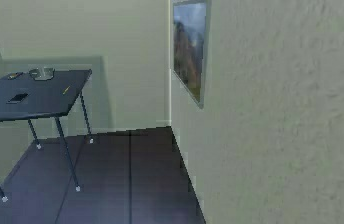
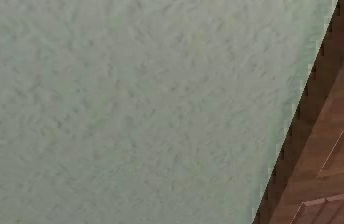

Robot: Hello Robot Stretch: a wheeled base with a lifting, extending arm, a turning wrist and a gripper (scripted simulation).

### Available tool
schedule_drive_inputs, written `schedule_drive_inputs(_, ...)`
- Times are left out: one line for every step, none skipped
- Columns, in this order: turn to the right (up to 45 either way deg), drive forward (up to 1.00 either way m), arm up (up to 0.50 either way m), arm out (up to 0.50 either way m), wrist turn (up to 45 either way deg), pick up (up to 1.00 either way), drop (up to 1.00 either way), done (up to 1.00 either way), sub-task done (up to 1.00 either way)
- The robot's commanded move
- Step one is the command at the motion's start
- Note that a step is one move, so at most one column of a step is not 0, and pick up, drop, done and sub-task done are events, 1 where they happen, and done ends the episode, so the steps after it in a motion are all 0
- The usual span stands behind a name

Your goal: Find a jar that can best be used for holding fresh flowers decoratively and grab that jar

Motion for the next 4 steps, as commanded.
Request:
schedule_drive_inputs(-6.0, 0.0, 0.0, 0.0, 0.0, 0.0, 0.0, 0.0, 0.0)
schedule_drive_inputs(0.0, 0.45, 0.0, 0.0, 0.0, 0.0, 0.0, 0.0, 0.0)
schedule_drive_inputs(-45.0, 0.0, 0.0, 0.0, 0.0, 0.0, 0.0, 0.0, 0.0)
schedule_drive_inputs(0.0, 0.6, 0.0, 0.0, 0.0, 0.0, 0.0, 0.0, 0.0)
